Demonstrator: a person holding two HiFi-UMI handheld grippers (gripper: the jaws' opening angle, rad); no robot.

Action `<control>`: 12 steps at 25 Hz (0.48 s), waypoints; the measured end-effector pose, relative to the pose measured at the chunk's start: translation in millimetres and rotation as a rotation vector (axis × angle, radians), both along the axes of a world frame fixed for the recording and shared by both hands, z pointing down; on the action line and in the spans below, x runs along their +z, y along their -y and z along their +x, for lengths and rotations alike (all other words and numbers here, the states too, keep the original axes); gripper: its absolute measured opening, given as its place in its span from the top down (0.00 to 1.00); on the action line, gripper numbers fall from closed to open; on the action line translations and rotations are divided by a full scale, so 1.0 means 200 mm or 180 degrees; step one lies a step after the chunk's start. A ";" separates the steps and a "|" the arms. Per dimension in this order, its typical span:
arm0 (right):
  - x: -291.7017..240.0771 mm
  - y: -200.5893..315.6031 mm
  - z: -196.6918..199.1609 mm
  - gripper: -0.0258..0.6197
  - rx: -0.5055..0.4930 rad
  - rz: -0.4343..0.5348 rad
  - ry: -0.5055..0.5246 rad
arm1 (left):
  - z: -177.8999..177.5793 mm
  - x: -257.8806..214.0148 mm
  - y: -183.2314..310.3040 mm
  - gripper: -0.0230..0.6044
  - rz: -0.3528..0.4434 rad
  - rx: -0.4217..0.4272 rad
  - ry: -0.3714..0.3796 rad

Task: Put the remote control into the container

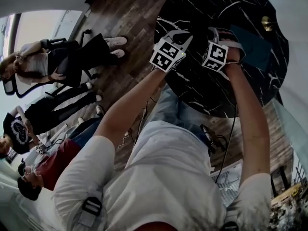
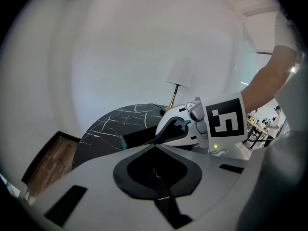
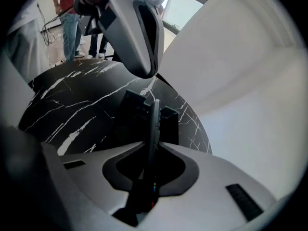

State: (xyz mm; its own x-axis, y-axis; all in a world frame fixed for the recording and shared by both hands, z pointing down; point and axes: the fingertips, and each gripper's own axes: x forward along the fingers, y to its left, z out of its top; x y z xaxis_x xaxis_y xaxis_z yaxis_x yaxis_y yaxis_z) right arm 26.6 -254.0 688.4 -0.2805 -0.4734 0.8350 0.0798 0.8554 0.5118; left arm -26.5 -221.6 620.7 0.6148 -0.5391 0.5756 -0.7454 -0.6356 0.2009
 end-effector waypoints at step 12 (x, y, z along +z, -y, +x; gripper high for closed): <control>0.13 0.04 -0.01 0.85 -0.0277 0.0157 -0.0385 | -0.03 0.14 0.03 0.95 -0.0164 0.0000 0.0058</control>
State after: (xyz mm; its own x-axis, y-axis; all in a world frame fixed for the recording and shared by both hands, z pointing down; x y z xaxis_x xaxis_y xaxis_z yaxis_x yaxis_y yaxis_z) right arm 25.5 -262.6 713.4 -0.2211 -0.4931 0.8414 0.2160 0.8165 0.5353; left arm -31.8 -227.4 647.9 0.6040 -0.5084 0.6137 -0.7492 -0.6248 0.2197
